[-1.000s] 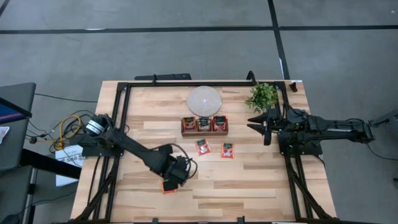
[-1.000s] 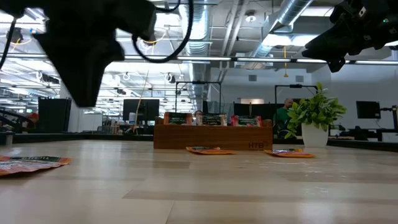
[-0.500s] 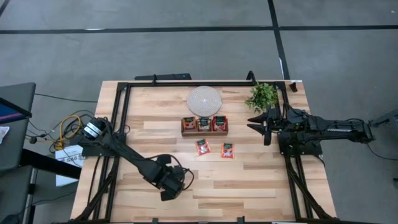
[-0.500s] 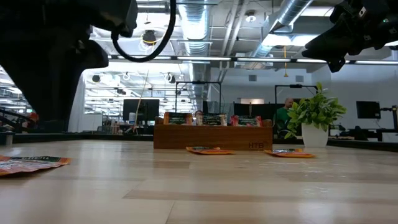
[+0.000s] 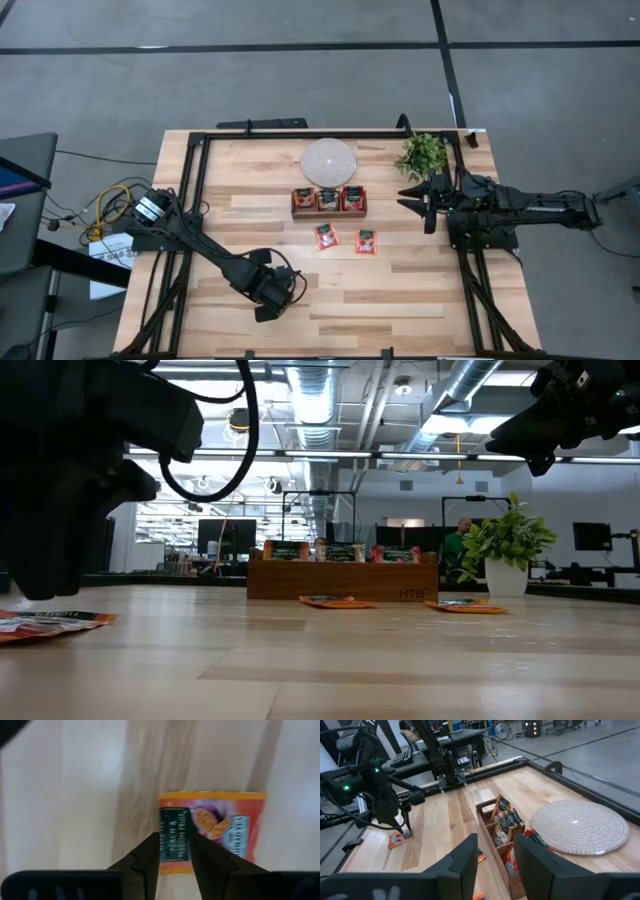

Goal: Pick & Place Tea
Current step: Put the bottom orange tea bag into the left slot of the wooden organizer

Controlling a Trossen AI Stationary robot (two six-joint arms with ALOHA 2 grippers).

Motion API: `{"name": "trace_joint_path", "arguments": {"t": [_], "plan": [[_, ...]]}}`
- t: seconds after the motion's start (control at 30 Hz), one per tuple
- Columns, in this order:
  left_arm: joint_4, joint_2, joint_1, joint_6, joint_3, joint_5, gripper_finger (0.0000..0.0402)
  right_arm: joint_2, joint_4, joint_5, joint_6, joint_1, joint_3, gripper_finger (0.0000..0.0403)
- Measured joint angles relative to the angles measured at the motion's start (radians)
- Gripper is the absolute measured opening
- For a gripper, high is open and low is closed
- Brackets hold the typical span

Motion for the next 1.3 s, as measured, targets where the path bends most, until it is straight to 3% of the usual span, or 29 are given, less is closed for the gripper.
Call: {"name": "trace_joint_path", "arguments": {"t": [0.57, 0.97, 1.13, 1.3], "plan": [[0.099, -0.006, 0.012, -0.024, -0.097, 0.046, 0.0094, 0.000, 0.000, 0.000, 0.000, 0.000, 0.000, 0.0118], [0.110, -0.003, 0.014, -0.031, -0.098, 0.073, 0.0019, 0.000, 0.000, 0.000, 0.000, 0.000, 0.000, 0.0118], [0.035, 0.000, 0.013, -0.098, -0.081, 0.018, 0.0002, 0.000, 0.000, 0.000, 0.000, 0.000, 0.000, 0.0118], [-0.146, 0.008, 0.013, -0.104, -0.020, -0.125, 0.0000, 0.000, 0.000, 0.001, 0.000, 0.000, 0.000, 0.0118]]}}
